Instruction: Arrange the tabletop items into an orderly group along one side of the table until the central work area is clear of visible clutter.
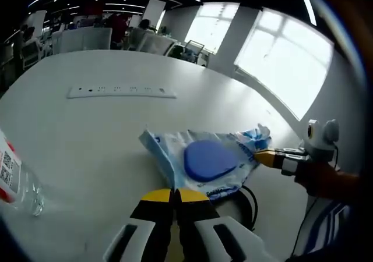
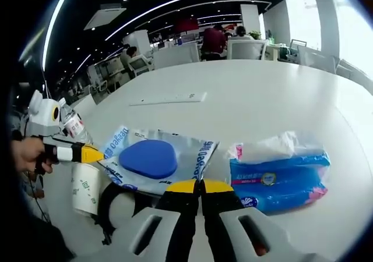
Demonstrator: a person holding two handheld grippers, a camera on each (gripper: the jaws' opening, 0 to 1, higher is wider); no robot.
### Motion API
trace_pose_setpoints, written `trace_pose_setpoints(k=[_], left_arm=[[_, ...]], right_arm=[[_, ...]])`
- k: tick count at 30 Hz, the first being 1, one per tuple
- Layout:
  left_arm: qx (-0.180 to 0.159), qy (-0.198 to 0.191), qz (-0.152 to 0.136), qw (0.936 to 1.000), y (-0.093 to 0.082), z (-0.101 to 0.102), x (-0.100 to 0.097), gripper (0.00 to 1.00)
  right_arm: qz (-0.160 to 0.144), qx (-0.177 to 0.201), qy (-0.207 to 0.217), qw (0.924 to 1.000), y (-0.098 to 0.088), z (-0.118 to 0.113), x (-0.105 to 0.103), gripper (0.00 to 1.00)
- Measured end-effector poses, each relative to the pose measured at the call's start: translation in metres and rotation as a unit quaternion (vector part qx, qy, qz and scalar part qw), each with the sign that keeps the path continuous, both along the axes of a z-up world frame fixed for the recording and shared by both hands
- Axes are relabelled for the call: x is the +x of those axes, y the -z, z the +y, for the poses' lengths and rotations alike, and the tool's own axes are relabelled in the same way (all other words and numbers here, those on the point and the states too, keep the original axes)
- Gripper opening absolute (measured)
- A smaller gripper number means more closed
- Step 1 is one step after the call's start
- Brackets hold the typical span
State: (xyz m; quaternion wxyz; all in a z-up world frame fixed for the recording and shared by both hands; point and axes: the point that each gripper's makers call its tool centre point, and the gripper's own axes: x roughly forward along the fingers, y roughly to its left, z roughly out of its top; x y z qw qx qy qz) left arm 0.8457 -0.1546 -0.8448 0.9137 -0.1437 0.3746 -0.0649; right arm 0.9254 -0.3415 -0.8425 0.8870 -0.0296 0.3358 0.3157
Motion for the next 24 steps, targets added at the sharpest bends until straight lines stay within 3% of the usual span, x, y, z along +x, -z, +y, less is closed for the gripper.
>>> trace_pose_setpoints(k=[7, 24], left_arm=[[-0.011, 0.0, 0.014, 0.9998, 0.0026, -0.0018, -0.0004, 0.0], [0.007, 0.015, 0.026, 0.9995, 0.0052, -0.0006, -0.005, 0.07]], right_arm=[[0.007, -0.005, 0.007, 0.9999, 0.0048, -0.0026, -0.0005, 0.0], [0.011, -0.014, 0.019, 0.9997, 0.007, -0.009, 0.0027, 0.02]])
